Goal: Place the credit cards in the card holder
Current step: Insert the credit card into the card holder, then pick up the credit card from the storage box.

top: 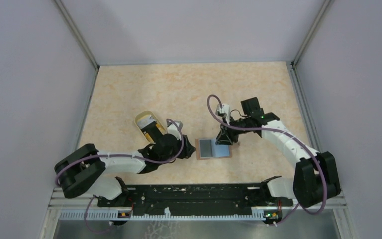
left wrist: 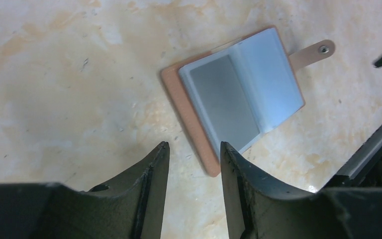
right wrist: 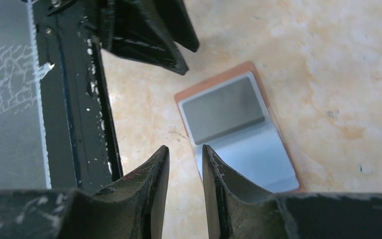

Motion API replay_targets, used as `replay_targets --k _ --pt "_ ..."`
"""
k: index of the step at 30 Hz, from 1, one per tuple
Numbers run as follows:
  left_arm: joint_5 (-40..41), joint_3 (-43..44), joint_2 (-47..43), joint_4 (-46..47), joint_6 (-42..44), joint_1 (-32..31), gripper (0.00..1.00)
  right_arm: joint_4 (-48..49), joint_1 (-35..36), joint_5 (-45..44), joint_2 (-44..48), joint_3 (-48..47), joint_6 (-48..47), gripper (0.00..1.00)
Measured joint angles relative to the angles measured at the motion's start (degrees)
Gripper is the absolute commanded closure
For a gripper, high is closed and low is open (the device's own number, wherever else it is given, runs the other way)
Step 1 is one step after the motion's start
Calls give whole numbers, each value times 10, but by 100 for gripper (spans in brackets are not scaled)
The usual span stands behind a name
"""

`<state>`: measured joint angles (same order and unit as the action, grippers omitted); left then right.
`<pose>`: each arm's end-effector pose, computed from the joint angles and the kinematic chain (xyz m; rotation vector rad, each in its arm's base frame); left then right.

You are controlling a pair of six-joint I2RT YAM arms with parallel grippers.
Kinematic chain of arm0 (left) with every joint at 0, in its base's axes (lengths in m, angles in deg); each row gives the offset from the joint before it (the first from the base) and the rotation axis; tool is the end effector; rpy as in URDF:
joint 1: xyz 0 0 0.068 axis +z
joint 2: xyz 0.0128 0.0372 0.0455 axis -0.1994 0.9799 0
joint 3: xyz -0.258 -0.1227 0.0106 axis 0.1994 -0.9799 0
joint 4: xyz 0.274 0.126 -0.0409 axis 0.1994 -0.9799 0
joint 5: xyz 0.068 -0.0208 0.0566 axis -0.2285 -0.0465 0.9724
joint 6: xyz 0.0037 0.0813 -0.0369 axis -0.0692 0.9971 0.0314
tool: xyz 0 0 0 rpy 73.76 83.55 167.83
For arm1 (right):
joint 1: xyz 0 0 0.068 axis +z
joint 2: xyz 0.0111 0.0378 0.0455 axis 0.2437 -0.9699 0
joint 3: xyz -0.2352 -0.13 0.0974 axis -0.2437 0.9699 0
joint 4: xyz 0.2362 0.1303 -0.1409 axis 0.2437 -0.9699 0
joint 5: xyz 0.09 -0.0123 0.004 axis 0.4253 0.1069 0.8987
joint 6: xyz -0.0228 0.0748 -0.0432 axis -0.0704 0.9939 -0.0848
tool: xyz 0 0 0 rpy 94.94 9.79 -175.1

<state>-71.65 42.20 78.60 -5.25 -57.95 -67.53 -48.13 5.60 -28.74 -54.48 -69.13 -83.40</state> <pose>0.1920 -0.2587 0.1084 0.2120 2.1482 -0.8112 0.2617 0.1587 0.2034 -1.2414 2.0241 1.0463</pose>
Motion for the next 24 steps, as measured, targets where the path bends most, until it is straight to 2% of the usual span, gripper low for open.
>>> replay_targets --k 2,3,5,9,13,17,20,24 --pt "8 -10 -12 -12 3 1 49 5 1 33 26 21 -43 59" --pt "13 -12 -20 -20 7 2 44 3 3 47 40 29 -72 56" --pt "27 -13 -42 -43 19 2 30 -2 9 70 62 35 -129 52" --pt "66 3 -106 -112 70 8 3 6 21 100 81 31 -195 51" --pt "85 56 -146 -196 133 46 2 34 52 108 55 26 -196 51" --pt "95 133 -146 -289 195 109 2 38 66 87 20 26 -178 51" --pt "96 180 -122 -344 256 145 6 41 67 78 10 26 -165 51" --pt "83 227 -67 -404 396 167 16 45 68 73 10 26 -153 51"
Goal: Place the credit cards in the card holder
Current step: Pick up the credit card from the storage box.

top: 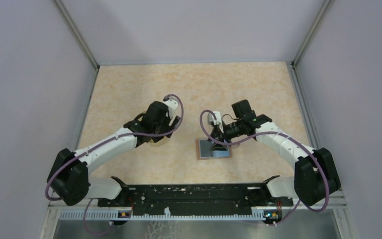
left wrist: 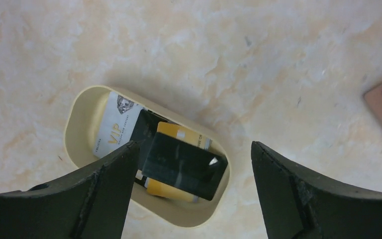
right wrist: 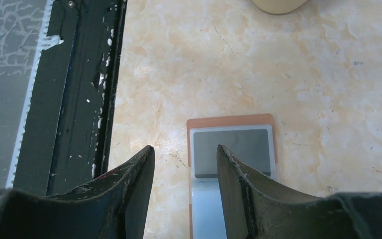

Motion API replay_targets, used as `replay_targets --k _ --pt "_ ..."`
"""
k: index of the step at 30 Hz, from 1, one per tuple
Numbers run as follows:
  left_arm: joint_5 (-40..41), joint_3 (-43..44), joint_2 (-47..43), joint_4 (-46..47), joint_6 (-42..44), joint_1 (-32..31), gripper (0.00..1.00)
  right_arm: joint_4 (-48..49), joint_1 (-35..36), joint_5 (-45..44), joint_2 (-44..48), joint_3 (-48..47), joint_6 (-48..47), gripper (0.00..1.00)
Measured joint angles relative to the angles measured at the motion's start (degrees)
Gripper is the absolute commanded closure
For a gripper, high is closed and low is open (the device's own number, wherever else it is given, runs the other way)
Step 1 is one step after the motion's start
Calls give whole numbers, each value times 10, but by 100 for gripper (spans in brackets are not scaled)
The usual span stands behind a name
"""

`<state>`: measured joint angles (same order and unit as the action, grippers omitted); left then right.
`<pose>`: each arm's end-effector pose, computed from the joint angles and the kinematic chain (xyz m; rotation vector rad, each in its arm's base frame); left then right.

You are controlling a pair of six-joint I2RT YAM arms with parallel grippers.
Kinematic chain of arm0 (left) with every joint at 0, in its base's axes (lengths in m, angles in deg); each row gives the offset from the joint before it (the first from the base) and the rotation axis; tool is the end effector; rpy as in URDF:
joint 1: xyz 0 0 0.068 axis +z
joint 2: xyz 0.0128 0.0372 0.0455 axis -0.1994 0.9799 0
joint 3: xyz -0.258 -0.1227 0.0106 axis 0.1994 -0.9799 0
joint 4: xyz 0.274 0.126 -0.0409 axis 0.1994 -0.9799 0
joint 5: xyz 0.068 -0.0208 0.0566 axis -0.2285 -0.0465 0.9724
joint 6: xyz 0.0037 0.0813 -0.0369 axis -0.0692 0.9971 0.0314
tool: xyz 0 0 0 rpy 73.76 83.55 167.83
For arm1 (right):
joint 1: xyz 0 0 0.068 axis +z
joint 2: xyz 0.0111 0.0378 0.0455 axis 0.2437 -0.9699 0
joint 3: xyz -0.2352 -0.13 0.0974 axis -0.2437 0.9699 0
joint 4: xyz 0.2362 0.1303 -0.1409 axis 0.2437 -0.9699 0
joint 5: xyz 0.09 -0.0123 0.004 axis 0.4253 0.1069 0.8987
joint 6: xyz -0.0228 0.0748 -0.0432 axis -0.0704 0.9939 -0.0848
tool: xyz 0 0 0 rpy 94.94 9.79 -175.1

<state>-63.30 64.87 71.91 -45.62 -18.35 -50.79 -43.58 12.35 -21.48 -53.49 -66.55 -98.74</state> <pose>0.2842 -0.1991 0.2095 0.5988 2.1285 0.0063 0.2334 0.1912 0.2044 -1.5723 1.5921 1.0912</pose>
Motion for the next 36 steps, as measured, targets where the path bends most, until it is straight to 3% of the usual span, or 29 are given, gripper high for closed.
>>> replay_targets --k 5,16,25,32,36 --pt "-74 26 40 -74 123 29 22 0 0 -10 0 0 7 51" --pt "-281 128 136 -219 253 200 31 -5 0 -20 -3 0 8 51" --pt "-368 197 264 -284 285 251 40 -27 0 -26 -26 -11 8 51" --pt "-396 202 268 -301 286 260 47 -32 0 -28 -26 -11 7 52" --pt "-400 202 267 -301 283 262 56 -33 0 -29 -26 -12 7 52"
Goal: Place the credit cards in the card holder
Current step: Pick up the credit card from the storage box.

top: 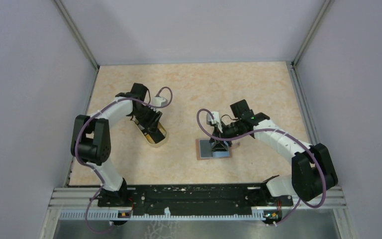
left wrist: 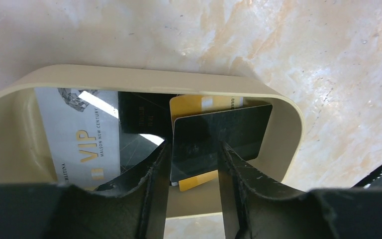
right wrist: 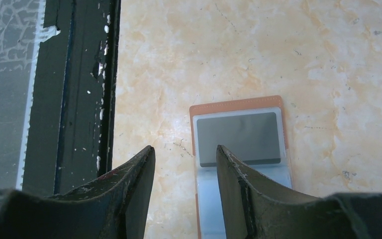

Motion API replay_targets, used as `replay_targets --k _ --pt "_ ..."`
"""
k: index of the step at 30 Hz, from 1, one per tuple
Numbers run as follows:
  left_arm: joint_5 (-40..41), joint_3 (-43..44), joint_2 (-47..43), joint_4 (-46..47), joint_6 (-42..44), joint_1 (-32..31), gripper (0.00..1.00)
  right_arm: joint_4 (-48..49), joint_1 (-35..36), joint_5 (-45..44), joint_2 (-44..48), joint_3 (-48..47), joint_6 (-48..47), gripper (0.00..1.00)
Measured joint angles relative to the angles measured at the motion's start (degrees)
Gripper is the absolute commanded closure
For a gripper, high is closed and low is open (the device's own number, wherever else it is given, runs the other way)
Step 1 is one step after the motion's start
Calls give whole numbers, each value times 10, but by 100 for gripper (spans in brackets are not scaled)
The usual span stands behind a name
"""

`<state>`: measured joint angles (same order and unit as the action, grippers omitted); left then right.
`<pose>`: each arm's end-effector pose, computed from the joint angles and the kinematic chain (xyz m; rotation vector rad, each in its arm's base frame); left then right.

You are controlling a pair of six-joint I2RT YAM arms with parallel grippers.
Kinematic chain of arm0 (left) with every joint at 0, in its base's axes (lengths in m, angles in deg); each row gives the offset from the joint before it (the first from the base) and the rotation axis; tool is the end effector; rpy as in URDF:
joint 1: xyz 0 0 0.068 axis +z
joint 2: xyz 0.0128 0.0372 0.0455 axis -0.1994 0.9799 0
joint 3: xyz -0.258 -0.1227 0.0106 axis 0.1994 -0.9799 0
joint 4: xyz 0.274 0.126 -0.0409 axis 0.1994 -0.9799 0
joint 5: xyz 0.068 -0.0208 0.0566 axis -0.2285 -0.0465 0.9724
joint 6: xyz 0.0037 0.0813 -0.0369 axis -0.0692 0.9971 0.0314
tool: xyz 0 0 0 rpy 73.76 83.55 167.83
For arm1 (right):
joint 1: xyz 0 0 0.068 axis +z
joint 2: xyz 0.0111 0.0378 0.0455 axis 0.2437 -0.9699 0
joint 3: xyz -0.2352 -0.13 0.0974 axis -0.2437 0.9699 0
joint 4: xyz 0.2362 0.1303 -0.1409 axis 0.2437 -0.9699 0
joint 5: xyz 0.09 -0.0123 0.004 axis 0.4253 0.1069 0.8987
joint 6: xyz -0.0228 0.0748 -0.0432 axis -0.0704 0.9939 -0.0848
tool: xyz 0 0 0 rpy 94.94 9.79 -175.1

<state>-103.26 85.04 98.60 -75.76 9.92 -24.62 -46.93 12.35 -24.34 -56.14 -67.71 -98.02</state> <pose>0.3675 -0.1149 0.1336 1.0810 2.5945 -0.4658 0.2375 0.1907 0.1922 -1.5694 1.7170 1.0879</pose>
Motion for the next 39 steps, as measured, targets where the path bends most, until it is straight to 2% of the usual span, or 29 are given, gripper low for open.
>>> replay_targets --k 9,18,20,22,23,24,32,39 --pt "-28 -1 -38 -3 -17 0 60 -2 0 -1 0 -7 0 52" --pt "-70 -1 -38 -17 -36 1 62 -2 0 -5 0 -7 0 52" --pt "-79 -1 -38 -24 -40 2 69 -2 0 -5 0 -7 0 52" --pt "-85 -1 -38 -27 -43 2 84 -2 0 -5 0 -7 0 52" --pt "-87 -1 -38 -28 -46 2 95 -2 0 -5 0 -7 0 52" --pt "-89 -1 -38 -29 -48 2 100 -2 0 -5 0 -7 0 52" --pt "-87 -1 -51 -39 -72 2 100 -2 0 -5 0 -7 0 52" --pt "-69 27 -115 -67 -102 2 100 -2 0 -5 -9 -7 0 52"
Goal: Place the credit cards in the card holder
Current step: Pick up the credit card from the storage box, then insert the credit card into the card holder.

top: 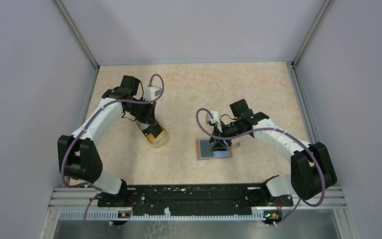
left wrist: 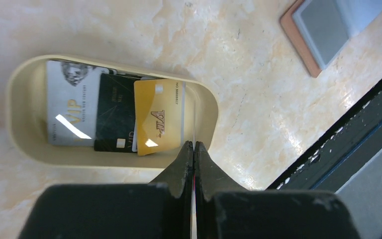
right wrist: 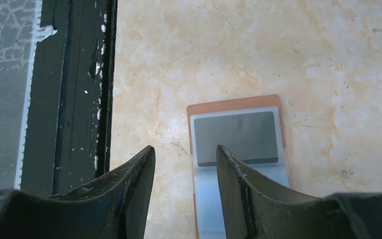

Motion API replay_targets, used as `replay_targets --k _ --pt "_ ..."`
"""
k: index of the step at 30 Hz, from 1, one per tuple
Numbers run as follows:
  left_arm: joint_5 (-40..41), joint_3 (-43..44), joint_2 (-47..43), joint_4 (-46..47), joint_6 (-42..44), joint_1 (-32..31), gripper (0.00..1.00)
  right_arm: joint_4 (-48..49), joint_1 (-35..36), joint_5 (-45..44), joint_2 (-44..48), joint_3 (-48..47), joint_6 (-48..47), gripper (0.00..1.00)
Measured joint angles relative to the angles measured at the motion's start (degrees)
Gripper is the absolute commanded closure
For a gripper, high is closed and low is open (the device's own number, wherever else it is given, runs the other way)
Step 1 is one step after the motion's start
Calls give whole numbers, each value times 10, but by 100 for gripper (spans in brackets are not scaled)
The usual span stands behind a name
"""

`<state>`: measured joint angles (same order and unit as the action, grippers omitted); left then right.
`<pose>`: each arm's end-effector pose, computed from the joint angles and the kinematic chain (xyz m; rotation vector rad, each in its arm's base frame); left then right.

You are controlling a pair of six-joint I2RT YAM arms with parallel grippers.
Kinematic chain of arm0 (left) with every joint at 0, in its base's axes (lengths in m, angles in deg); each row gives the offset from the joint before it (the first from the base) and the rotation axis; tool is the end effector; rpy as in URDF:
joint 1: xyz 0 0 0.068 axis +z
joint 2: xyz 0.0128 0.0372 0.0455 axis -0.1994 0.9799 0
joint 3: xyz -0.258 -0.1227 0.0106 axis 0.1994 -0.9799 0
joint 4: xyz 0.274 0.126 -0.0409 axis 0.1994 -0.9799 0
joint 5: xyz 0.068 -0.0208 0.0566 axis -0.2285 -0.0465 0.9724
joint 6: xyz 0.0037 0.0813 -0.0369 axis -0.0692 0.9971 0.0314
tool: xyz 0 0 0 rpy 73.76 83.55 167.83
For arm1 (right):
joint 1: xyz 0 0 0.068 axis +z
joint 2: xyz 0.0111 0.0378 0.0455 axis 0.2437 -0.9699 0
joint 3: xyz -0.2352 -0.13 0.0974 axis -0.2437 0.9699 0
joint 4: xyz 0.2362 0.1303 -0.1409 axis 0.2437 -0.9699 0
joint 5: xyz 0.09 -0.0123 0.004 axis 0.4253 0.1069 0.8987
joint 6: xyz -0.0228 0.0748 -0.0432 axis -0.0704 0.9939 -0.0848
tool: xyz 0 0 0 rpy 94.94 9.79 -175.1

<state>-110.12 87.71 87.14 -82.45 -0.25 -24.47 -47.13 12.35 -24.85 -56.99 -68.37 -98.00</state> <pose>0.3462 -0.1179 0.2187 0.8644 2.5321 -0.6337 0.2406 0.1918 0.1913 -1.5702 1.7296 1.0815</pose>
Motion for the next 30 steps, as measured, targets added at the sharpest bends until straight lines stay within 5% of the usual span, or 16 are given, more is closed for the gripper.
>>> replay_targets --k 8,14,18,30 --pt "-23 -21 -132 48 -127 0 100 -9 0 10 0 0 -10 50" --pt "-223 -250 -228 327 -387 2 100 -22 0 38 29 0 -19 43" --pt "-278 -387 -220 518 -533 -14 100 -21 0 57 49 -9 15 35" --pt "-178 -455 -208 753 -580 -206 100 4 0 105 -18 -32 145 34"
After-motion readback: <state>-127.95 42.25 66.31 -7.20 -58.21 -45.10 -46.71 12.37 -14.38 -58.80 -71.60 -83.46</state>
